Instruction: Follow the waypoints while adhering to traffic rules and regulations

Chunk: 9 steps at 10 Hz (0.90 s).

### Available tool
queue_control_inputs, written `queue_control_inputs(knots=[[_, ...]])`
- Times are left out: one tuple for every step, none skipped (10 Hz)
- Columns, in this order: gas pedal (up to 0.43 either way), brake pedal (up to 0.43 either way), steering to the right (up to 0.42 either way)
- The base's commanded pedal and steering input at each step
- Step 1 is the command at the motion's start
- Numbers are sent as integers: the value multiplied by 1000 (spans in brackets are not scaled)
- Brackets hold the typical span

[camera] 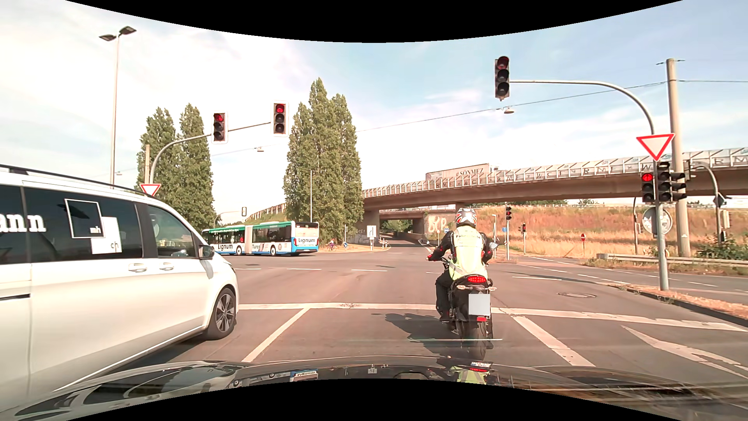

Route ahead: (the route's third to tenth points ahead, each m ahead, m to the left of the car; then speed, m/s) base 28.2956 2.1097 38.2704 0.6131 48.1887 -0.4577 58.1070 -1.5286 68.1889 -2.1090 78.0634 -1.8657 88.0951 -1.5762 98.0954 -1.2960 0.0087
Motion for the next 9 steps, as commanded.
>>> queue_control_inputs(knots=[[0, 0, 128], [0, 0, 128], [0, 0, 128], [0, 0, 128], [0, 0, 128], [0, 0, 128], [0, 0, 128], [0, 0, 128], [0, 0, 128]])
